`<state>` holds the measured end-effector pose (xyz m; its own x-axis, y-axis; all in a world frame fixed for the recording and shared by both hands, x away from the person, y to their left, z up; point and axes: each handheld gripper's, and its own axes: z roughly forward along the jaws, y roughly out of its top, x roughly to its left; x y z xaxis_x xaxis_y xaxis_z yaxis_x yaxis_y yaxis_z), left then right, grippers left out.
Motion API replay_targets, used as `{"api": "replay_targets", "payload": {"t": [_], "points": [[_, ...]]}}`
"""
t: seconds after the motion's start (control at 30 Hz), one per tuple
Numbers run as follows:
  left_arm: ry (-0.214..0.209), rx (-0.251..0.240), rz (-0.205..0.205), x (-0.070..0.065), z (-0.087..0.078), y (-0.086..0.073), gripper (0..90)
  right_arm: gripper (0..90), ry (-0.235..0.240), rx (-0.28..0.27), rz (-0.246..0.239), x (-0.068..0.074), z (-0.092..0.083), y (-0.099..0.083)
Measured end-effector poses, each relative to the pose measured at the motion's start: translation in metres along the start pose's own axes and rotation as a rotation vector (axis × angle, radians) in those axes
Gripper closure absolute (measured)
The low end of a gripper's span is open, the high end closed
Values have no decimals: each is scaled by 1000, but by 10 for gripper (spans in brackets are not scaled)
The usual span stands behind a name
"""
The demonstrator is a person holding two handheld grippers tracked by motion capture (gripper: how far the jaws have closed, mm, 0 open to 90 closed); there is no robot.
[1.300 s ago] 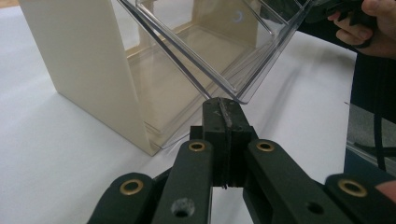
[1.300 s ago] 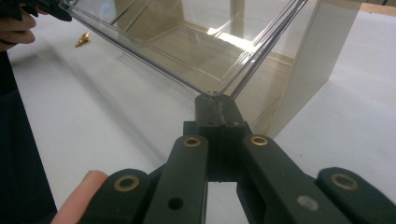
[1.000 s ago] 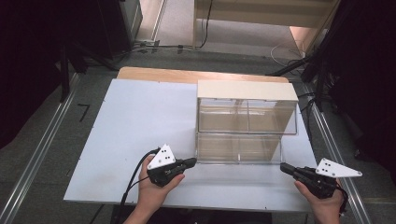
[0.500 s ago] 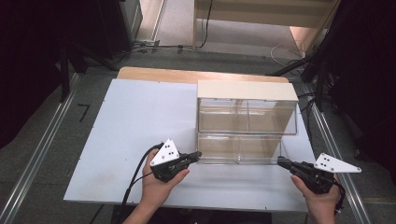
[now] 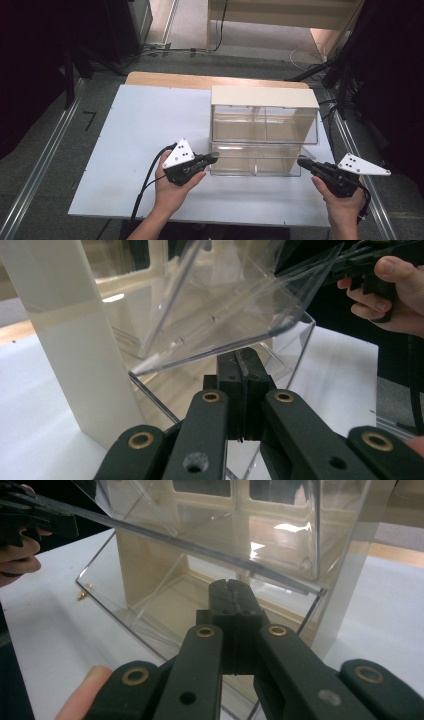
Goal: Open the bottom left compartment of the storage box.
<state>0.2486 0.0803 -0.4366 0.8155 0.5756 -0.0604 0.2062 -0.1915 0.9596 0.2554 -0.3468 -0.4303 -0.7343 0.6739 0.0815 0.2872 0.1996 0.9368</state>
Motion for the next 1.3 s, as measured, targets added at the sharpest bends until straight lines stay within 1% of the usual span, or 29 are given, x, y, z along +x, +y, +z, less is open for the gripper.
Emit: {"api": "replay_targets", "payload": {"t": [0.03,0.1,0.17,0.2,0.33,0.43,0.57,0.67,0.7,0.73,0.77,0.8,0.83,0.87,0.9,0.93,0.97,1.0,1.03,1.07,1.1,1.13,1.17,1.2,1.23,1.27,1.3], "points": [[2,-6,-1,1,0,1,900,886,0,0,0,0,0,0],[8,-18,-5,3,1,5,900,885,-9,-7,-4,-1,4,6],[8,-17,-6,3,1,6,900,885,-11,-9,1,-1,5,7],[9,-20,-8,3,1,7,900,885,-12,-12,-7,-1,7,10],[14,-22,-10,5,2,10,900,885,-19,-19,-8,1,10,15],[17,-20,-17,5,3,11,900,885,-27,-3,-24,4,14,18],[27,-16,-21,4,4,10,900,885,-24,-2,-26,7,17,19],[21,-21,-18,5,1,10,900,885,-24,-1,-27,8,18,20],[13,-22,-20,5,-2,10,900,885,-22,-1,-29,9,18,21],[0,-34,-28,6,-10,8,900,885,-21,0,-29,9,18,21],[0,-34,-28,6,-10,8,899,885,-21,-1,-31,9,19,22],[-12,-42,-34,7,-15,7,880,884,-22,-1,-28,10,19,22],[-24,-48,-40,9,-19,6,833,885,-23,-2,-30,10,19,22],[-34,-42,-61,13,-31,3,800,885,-22,-2,-31,10,19,22],[-34,-42,-61,13,-31,3,770,885,-24,0,-31,10,20,23],[-34,-48,-68,15,-34,1,770,885,-24,0,-31,10,20,23],[-13,-57,-81,20,-48,-4,712,885,-25,-1,-27,11,20,23],[-13,-57,-81,20,-48,-4,687,885,-25,-1,-27,11,20,23],[0,-69,-100,24,-58,-9,657,885,-29,-4,-30,11,21,24],[0,-69,-100,24,-58,-9,615,885,-31,-5,-29,11,21,24],[18,-69,-104,27,-64,-11,572,885,-33,-3,-28,12,21,24],[28,-63,-103,28,-67,-13,572,885,-33,-3,-28,12,21,24],[43,-50,-109,31,-71,-16,522,884,-33,-3,-27,12,21,24],[60,-36,-109,33,-74,-18,398,885,-31,-2,-28,12,22,25],[72,-28,-111,34,-76,-19,398,885,-31,-2,-28,12,22,25],[74,-14,-114,36,-79,-21,319,885,-32,-1,-28,12,22,25],[81,-8,-120,39,-81,-23,205,885,-33,1,-30,13,22,25]]}}
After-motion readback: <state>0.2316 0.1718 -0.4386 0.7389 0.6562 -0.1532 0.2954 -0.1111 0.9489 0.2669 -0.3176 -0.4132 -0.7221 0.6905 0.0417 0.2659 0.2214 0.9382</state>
